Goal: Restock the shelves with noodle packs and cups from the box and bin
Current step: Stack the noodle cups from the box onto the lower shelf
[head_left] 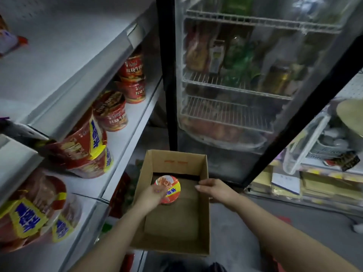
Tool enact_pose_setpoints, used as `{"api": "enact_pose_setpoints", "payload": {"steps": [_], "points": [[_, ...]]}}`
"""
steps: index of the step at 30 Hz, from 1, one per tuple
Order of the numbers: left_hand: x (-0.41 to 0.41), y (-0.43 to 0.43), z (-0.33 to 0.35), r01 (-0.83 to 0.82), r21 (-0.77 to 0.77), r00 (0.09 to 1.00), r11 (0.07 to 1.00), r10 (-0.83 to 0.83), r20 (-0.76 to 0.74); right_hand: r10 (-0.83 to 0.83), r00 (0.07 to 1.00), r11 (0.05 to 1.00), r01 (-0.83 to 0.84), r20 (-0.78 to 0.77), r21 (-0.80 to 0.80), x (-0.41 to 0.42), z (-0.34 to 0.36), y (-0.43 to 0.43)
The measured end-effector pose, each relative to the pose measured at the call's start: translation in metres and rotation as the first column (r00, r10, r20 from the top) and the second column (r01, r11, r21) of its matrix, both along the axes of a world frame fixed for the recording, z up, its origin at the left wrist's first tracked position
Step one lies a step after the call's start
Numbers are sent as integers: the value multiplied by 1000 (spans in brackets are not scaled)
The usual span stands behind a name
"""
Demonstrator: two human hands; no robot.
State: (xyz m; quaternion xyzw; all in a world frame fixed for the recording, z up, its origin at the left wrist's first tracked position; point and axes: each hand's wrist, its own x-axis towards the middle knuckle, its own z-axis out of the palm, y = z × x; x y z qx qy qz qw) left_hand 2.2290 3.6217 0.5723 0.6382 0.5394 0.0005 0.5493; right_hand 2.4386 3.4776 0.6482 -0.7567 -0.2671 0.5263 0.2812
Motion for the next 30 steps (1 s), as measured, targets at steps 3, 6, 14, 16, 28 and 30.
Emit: {"api": "enact_pose_setpoints", "payload": {"steps": [3,6,14,16,28,30], "points": [[1,6,-5,-29,-37,1000,999,28,-10,-5,1000,998,3,-16,-65,0,-22,18],[2,15,-29,5,-79,1000,997,-6,-14,-5,999,992,1,-33,-123,4,-53,43],[14,39,-144,-196,-194,971,961,163,-174,38,999,978,-44,-33,-205,8,-162,120],[26,45,-170,-297,-211,948,931,260,-184,17,1000,972,-19,-9,-233,7,-201,143],[32,47,-257,-373,-249,921,894,390,21,-175,982,959,155,-65,-237,-12,-304,179],[33,43,-241,-359,-264,923,895,382,43,-259,963,937,232,-77,-260,-14,-289,173]]}}
